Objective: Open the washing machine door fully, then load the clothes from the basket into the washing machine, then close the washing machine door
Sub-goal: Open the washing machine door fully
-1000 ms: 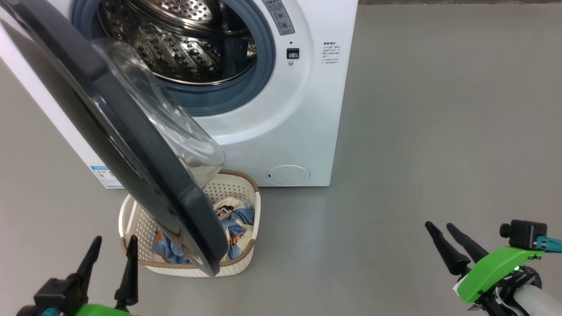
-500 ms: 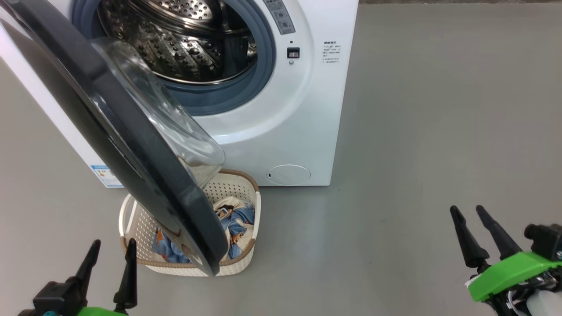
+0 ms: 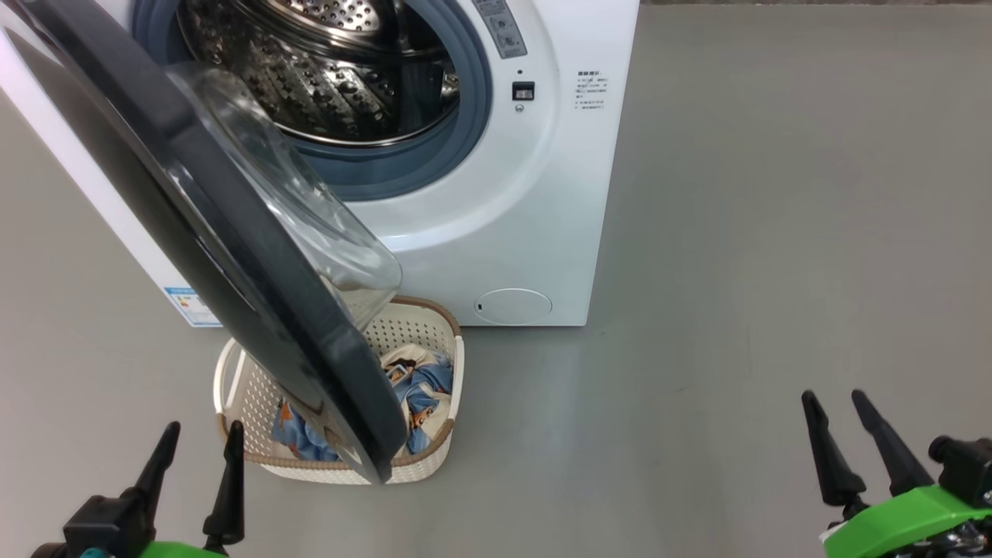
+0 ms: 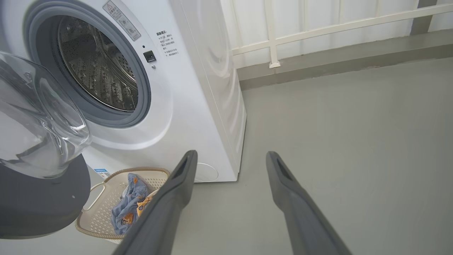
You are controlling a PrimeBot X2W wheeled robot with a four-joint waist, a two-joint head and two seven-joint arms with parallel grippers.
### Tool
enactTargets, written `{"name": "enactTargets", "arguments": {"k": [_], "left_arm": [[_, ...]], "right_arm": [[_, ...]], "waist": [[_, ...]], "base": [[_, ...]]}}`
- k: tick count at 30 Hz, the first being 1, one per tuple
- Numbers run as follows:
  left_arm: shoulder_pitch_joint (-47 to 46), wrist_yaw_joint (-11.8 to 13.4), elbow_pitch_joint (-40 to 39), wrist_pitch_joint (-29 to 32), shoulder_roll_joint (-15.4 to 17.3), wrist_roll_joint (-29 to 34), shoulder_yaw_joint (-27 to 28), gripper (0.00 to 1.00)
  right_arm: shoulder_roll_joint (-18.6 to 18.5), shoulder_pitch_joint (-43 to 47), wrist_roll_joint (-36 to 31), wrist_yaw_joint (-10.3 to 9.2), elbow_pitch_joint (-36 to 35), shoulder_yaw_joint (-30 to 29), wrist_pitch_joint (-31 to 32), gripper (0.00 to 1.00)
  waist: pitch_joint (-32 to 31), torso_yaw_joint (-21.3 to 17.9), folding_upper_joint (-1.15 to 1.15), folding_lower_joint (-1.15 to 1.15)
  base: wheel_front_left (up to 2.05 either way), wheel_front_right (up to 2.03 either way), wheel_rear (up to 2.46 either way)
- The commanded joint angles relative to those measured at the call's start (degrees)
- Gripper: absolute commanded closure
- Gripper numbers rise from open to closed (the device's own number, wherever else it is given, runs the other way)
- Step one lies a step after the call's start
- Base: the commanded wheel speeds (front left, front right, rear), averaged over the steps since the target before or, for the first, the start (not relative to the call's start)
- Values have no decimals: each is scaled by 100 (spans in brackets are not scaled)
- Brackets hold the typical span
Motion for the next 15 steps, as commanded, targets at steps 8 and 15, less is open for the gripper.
{"name": "enactTargets", "arguments": {"k": [8, 15], "left_arm": [[-221, -9, -117, -37, 57, 43, 168, 0], [-385, -9, -311, -37, -44, -79, 415, 100]], "right_arm": [[70, 229, -157, 10, 10, 55, -68, 0], [83, 284, -169, 10, -5, 9, -69, 0]], "waist": [[30, 23, 0, 0], [-6, 42, 0, 0]], "base": [[0, 0, 0], [0, 0, 0]]}}
